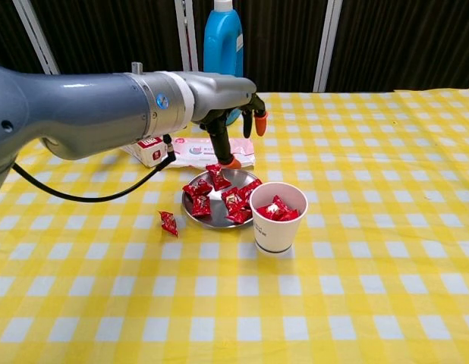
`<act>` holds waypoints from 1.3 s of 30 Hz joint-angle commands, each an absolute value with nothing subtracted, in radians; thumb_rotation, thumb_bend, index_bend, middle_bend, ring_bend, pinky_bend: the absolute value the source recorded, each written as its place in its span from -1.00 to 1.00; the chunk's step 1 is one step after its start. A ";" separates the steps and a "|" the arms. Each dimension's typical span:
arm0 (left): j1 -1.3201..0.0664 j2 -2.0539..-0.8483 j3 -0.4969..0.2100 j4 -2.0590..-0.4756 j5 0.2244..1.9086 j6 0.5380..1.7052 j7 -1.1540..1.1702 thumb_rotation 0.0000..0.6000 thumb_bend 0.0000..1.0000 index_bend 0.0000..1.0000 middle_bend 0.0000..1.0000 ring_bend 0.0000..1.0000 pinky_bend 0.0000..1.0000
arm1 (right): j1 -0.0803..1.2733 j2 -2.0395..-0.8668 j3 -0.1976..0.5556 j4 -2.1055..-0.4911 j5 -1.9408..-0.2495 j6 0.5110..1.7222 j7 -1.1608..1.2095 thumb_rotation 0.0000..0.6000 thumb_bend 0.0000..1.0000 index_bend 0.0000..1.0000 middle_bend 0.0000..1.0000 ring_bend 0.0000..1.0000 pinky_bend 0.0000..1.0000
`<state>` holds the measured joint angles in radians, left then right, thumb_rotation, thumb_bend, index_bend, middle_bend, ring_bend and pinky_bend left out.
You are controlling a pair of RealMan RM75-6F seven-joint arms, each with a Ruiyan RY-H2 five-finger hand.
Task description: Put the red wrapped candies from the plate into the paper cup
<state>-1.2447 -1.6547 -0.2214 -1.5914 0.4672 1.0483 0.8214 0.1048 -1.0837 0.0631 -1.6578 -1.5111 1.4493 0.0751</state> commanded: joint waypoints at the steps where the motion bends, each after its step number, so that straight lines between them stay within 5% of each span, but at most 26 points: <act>1: -1.251 -1.667 -0.209 -1.547 0.416 1.031 0.851 1.00 -0.50 -0.49 -0.48 0.74 0.86 | 0.106 -1.083 0.064 -1.659 -1.509 1.447 0.076 1.00 -0.29 -1.00 -1.00 -1.00 -1.00; 28: -1.302 -1.868 -0.183 -1.269 0.344 0.906 0.913 1.00 -0.56 -0.44 -0.43 0.74 0.86 | 0.109 -1.073 0.064 -1.667 -1.502 1.435 0.101 1.00 -0.29 -1.00 -1.00 -1.00 -1.00; 39: -1.290 -1.892 -0.175 -1.246 0.363 0.898 0.912 1.00 -0.47 -0.03 0.03 0.74 0.86 | 0.109 -1.072 0.064 -1.668 -1.502 1.435 0.102 1.00 -0.29 -1.00 -1.00 -1.00 -1.00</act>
<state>-1.2909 -1.8929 -0.1754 -1.2451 0.3627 0.8970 0.9119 0.1090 -1.0716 0.0639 -1.6679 -1.5023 1.4351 0.1017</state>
